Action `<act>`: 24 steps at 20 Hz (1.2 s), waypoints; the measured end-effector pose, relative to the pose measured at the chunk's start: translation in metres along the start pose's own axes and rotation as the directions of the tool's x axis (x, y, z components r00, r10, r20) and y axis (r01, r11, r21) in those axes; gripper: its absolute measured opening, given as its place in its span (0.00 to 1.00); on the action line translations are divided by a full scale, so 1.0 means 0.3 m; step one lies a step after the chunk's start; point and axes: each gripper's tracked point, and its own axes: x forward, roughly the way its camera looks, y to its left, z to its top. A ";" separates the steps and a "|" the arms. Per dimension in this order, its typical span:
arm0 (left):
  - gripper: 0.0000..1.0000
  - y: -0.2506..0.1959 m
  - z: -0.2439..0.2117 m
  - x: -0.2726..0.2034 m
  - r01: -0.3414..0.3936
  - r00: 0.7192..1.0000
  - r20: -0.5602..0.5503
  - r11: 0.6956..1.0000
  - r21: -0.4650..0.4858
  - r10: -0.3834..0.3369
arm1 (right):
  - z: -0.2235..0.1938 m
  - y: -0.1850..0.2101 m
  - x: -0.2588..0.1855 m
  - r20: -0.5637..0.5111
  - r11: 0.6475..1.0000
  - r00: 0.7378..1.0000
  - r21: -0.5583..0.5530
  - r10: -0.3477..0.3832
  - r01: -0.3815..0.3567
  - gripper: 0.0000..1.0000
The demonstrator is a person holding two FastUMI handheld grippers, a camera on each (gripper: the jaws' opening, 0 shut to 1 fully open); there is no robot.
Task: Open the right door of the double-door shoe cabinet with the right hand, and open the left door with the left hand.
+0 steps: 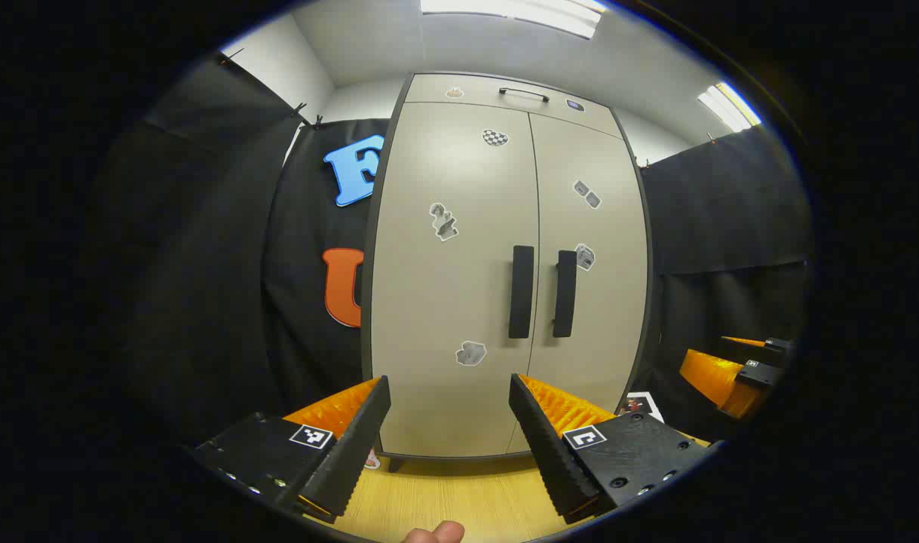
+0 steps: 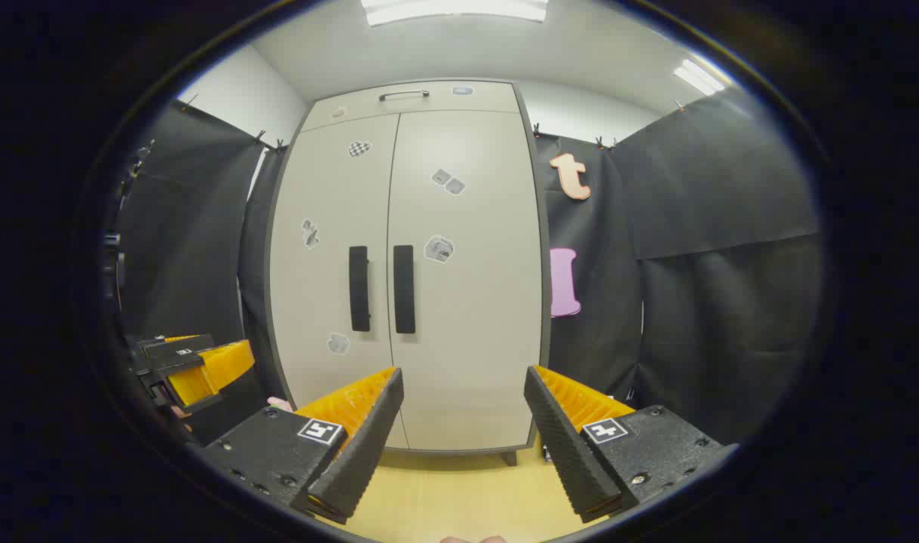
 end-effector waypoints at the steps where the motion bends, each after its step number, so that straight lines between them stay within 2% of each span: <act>1: 0.95 -0.002 0.000 0.001 0.000 1.000 0.001 1.000 0.004 0.000 | -0.005 -0.003 0.001 -0.004 1.000 1.000 0.003 -0.002 0.002 1.00; 4: 0.95 -0.012 0.000 0.001 0.009 1.000 -0.001 1.000 0.004 -0.009 | -0.008 -0.015 -0.001 -0.007 1.000 1.000 0.008 -0.006 0.006 0.98; 5: 0.95 -0.016 -0.003 0.001 0.013 1.000 -0.002 1.000 -0.001 -0.013 | -0.012 -0.019 -0.002 -0.009 1.000 1.000 0.009 -0.010 0.010 1.00; 6: 0.95 -0.018 -0.004 -0.001 0.016 1.000 -0.003 1.000 -0.004 -0.016 | -0.014 -0.023 -0.003 -0.012 1.000 1.000 0.011 -0.010 0.011 0.98; 24: 0.95 -0.010 0.016 0.003 0.015 1.000 0.011 1.000 0.007 -0.015 | -0.014 -0.025 0.003 -0.008 0.999 1.000 0.023 -0.023 0.023 1.00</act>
